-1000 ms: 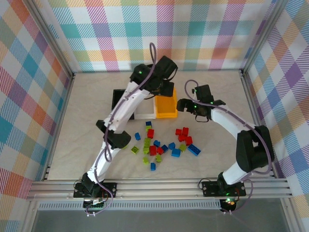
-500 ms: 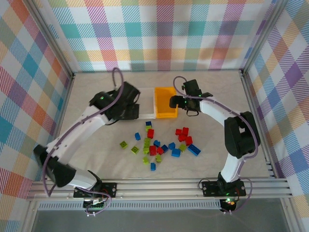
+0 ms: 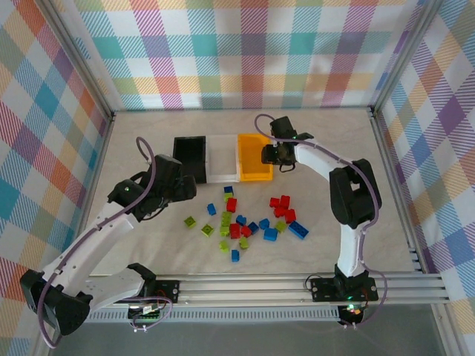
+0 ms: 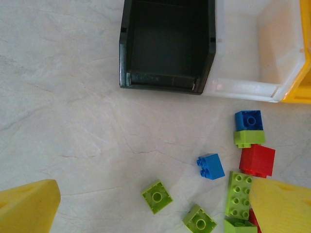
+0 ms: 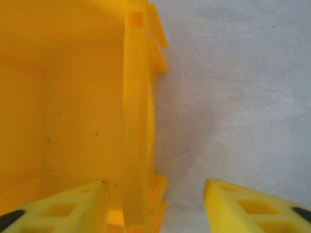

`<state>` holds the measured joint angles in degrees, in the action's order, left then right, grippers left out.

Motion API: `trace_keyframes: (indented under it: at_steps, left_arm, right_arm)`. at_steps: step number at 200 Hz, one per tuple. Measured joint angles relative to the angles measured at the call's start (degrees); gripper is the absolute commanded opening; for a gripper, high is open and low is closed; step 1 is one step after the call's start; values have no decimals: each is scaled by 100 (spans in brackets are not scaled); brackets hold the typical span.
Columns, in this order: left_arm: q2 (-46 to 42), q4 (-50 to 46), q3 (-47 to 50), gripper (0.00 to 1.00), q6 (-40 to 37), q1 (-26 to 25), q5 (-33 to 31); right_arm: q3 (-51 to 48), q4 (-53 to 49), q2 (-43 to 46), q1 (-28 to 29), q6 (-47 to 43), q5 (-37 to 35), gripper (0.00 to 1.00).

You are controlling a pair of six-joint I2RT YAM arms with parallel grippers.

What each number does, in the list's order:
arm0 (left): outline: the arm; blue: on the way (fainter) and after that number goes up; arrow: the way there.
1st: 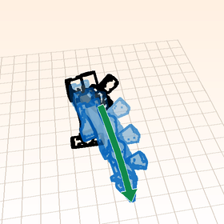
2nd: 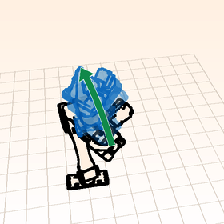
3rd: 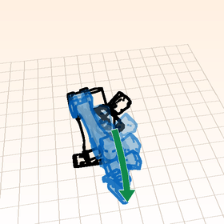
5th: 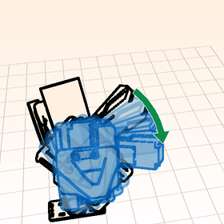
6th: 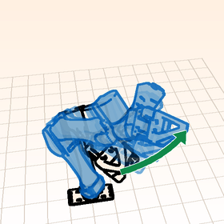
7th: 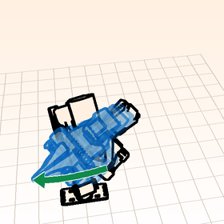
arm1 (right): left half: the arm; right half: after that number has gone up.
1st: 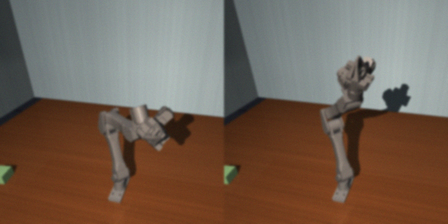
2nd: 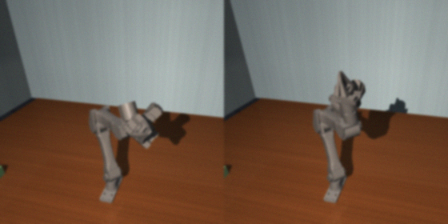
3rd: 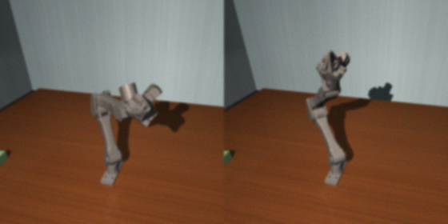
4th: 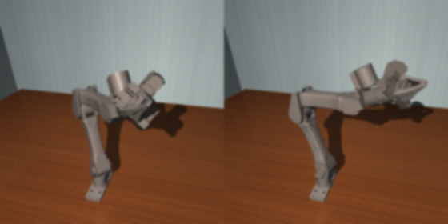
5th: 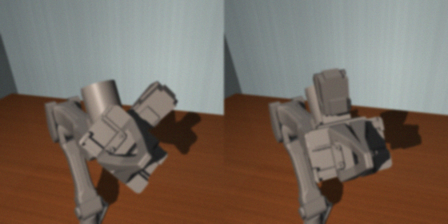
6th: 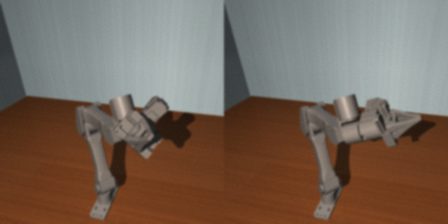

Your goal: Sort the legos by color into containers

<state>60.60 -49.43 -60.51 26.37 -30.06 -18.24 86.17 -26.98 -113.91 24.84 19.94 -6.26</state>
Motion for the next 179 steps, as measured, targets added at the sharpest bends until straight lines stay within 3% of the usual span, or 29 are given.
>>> trace_keyframes:
  at_steps: [47,143,152,179]
  left_arm:
    - [-138,160,225,100,2,76,109]
    - [-190,313,310,100,0,249,326]
    - [-190,313,310,100,0,256,330]
    - [-190,313,326,100,0,284,389]
  right_arm:
    - [107,-192,-50,50,26,-151,30]
    - [127,-269,-42,103,2,-387,12]
    - [125,-284,-37,103,-22,-424,0]
    - [-4,-289,61,98,-72,-553,0]
